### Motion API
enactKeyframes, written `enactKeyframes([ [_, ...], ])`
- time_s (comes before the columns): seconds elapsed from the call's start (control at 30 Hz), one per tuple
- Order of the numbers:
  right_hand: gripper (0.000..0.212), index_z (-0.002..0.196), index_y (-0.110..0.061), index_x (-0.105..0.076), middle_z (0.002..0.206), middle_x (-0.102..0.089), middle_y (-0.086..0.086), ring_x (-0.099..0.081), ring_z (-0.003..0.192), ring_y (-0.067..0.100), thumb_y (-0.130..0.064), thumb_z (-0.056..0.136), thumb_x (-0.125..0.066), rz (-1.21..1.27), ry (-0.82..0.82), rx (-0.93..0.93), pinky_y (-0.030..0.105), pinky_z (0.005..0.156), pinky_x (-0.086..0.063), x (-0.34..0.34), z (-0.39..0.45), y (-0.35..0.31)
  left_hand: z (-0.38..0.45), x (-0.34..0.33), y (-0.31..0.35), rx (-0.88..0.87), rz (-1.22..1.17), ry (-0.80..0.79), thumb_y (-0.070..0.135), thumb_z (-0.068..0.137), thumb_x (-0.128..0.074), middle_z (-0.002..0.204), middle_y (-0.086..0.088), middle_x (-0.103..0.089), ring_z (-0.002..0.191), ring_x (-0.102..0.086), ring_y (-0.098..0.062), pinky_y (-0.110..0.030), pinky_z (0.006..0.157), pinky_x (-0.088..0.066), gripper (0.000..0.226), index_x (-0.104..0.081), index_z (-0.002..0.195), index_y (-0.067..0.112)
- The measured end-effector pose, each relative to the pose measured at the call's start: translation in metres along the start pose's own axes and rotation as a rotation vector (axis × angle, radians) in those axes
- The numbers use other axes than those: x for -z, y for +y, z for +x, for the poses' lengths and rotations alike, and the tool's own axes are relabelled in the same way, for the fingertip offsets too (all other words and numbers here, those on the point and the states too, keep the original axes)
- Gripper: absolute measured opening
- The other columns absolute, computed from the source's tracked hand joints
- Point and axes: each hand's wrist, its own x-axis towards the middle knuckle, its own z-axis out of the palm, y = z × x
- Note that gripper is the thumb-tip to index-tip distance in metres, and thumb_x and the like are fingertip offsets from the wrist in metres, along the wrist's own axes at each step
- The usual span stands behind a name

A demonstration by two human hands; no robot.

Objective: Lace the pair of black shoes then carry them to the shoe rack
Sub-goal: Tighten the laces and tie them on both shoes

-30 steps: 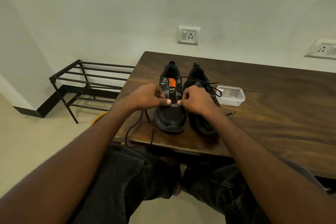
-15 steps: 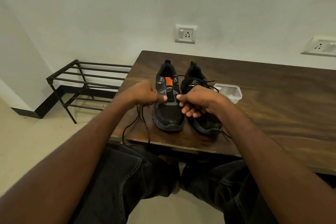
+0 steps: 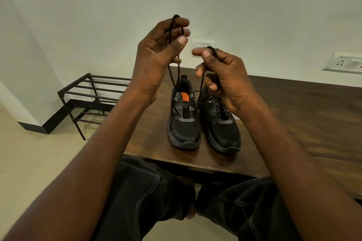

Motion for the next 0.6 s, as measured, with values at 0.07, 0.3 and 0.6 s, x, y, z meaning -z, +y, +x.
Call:
enactKeyframes([
  [0.07,0.029,0.131,-0.016,-0.068,0.088,-0.069,0.01,-0.039,0.048,0.015,-0.029,0.107,-0.058,-0.018,0.021,0.022,0.021,0.044,-0.031,0.001,-0.001,-0.001,-0.002,0.001,0.002,0.007,-0.003,0.004,0.018,0.105,-0.059,0.109,-0.016,-0.07,0.107,-0.071,-0.035,-0.038,0.071,-0.051,0.031,-0.058,0.135,0.012],
  [0.3,0.041,0.137,-0.038,-0.058,0.129,-0.07,0.004,-0.053,0.075,0.002,-0.019,0.102,-0.064,-0.478,0.102,-0.142,0.026,0.07,-0.05,0.009,0.004,0.041,-0.005,0.01,-0.021,0.117,0.336,0.101,0.028,0.104,-0.061,0.091,-0.013,-0.072,0.066,-0.073,-0.028,-0.023,0.048,-0.046,0.025,-0.057,0.127,0.02],
  [0.6,0.024,0.12,-0.026,-0.069,0.118,-0.07,0.004,-0.067,0.109,0.026,-0.035,0.098,-0.069,-1.053,-0.079,-0.45,0.05,0.096,-0.056,0.002,-0.002,0.114,-0.034,0.014,-0.106,0.692,0.976,-0.333,0.026,0.088,-0.08,0.108,0.004,-0.06,0.088,-0.068,-0.015,-0.031,0.071,-0.059,0.06,-0.051,0.14,0.024],
])
